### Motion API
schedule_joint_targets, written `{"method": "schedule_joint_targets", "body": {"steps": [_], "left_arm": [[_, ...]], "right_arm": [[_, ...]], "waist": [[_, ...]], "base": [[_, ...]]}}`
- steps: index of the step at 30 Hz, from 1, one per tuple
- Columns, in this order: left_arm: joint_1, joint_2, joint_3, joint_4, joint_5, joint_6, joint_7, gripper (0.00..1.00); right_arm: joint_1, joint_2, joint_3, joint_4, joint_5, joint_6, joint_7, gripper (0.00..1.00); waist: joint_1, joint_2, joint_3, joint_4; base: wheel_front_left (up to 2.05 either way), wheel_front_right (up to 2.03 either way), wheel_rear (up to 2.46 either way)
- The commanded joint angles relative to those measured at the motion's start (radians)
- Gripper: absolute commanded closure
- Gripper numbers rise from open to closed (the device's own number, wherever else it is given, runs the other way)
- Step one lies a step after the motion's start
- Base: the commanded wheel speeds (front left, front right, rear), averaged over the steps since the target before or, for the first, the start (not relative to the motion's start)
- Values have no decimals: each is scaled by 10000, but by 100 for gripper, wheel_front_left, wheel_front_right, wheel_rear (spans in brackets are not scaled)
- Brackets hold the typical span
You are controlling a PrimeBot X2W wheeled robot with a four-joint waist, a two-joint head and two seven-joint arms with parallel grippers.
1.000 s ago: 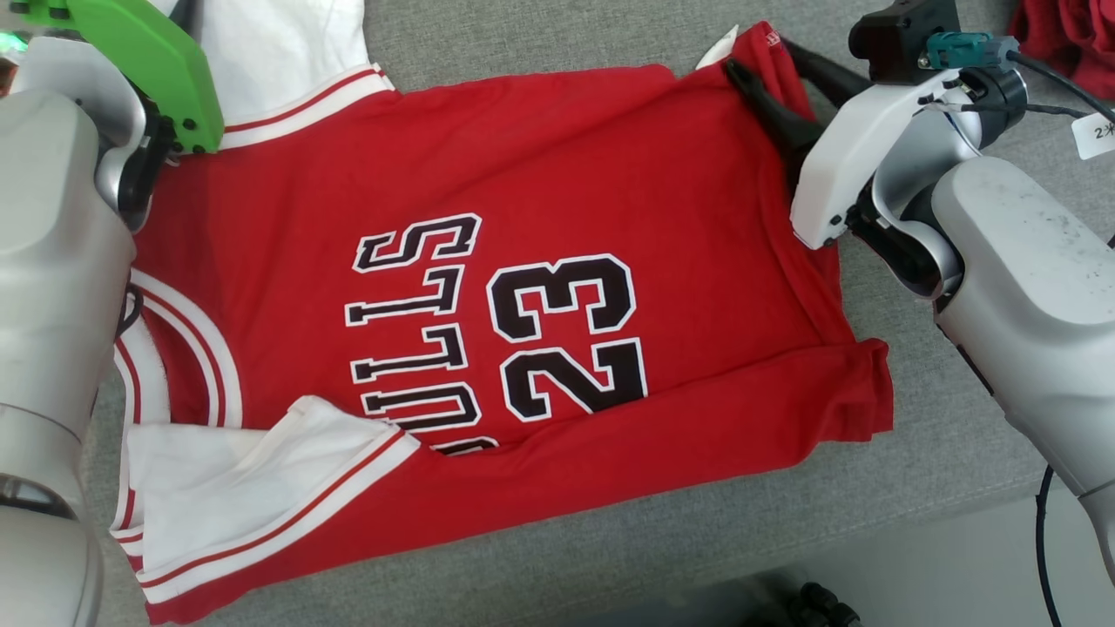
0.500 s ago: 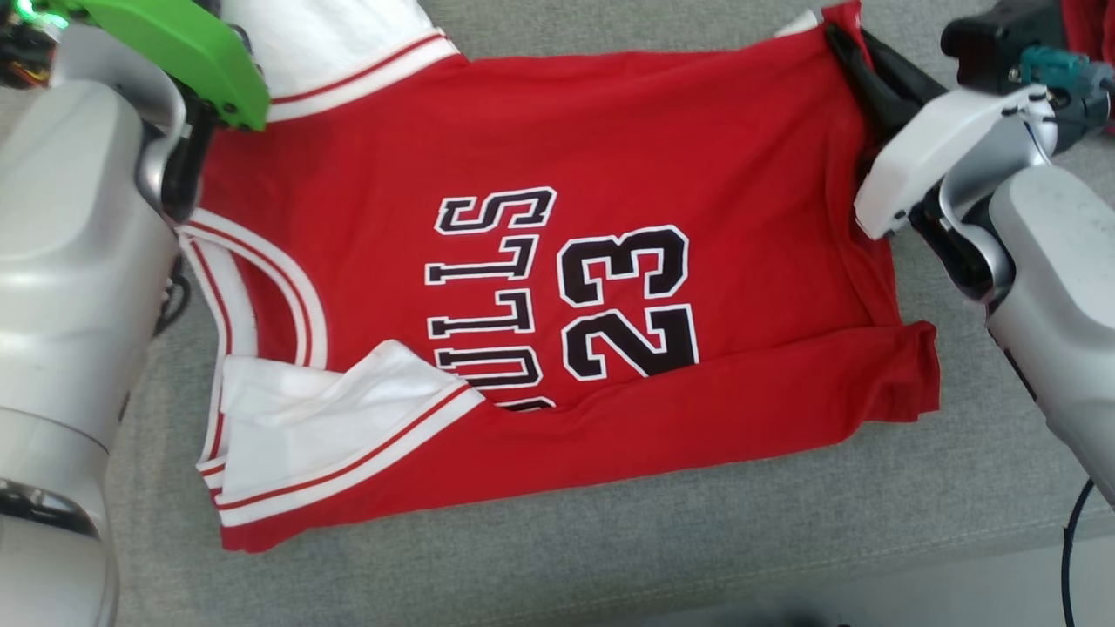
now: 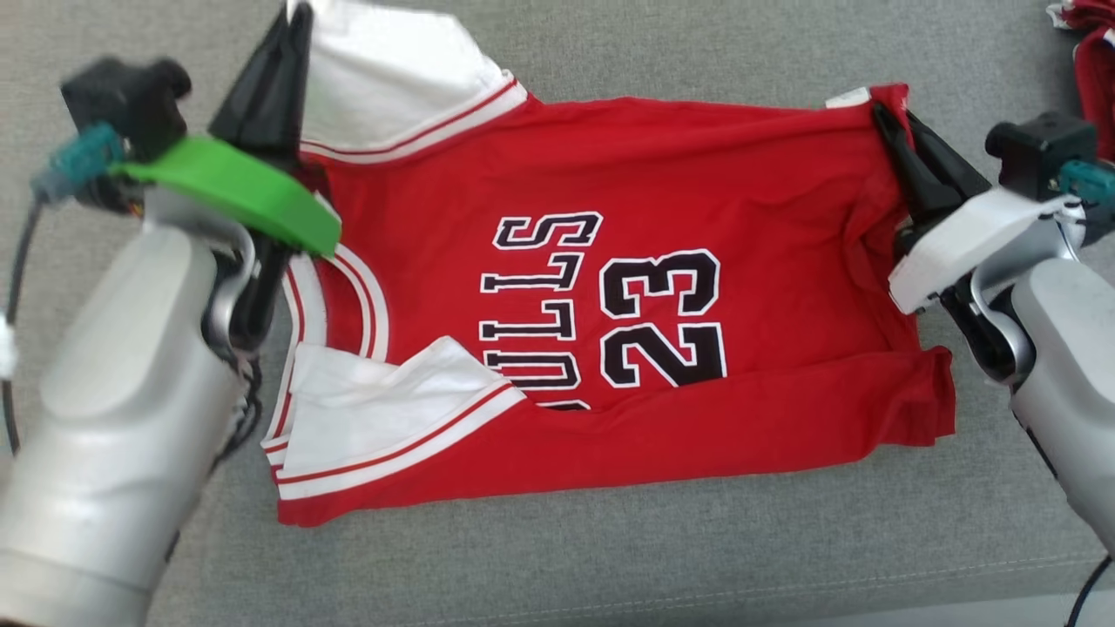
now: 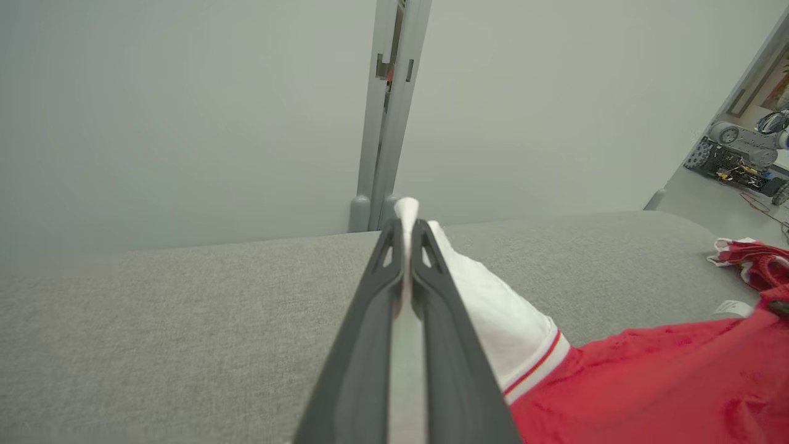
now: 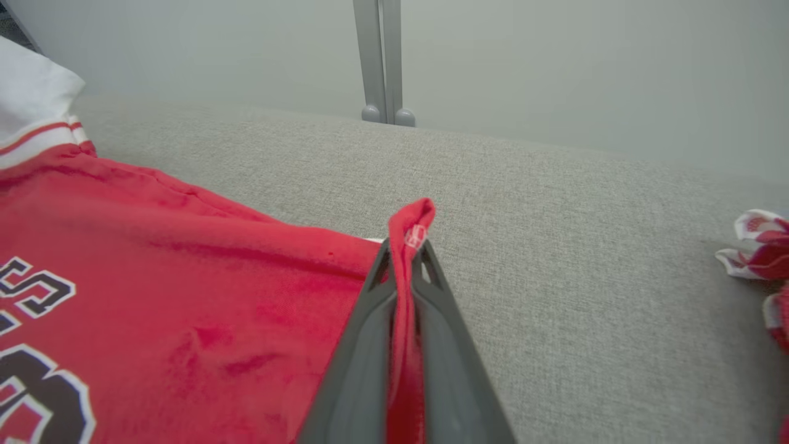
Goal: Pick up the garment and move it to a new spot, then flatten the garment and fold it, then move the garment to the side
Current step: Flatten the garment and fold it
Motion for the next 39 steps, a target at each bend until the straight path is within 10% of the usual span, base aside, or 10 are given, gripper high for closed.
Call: {"method": "schedule_joint_targets", "body": {"steps": [1,13,30,31,32,33,39], "left_arm": [[593,30,240,-430,187,166,-38,100],[4361,-225,1550,-3005,1149,880,-34,100],[7537,-1431,2821,-3560,2104,823,-36,100],[7583,-1505,2878,-3533,2174,818,-35,100],[7630,-1547,2943,-3520,2344,799,-35,23],[7675,-1588,3036,-3521,2449,793,-36,0],[7902,-1939,3778,-3803,3153,687,-35,0]], "right_arm": [[356,9,-166,-75,-86,-18,-181,100],[2591,175,-1294,-1163,-584,-18,-583,100],[5653,1207,-3193,-2868,-981,-18,-596,100],[5742,1274,-3259,-2966,-1002,-18,-597,56],[5870,1361,-3321,-3061,-981,-18,-597,0],[6005,1412,-3349,-3121,-940,-18,-597,0],[6162,1482,-3750,-3754,-877,-16,-598,0]], "waist": [[0,0,-219,111],[0,0,-877,277],[0,0,-1368,506],[0,0,-1399,509],[0,0,-1441,511],[0,0,-1481,509],[0,0,-1684,465]], "base": [[0,0,0],[0,0,0],[0,0,0],[0,0,0],[0,0,0],[0,0,0],[0,0,0]]}}
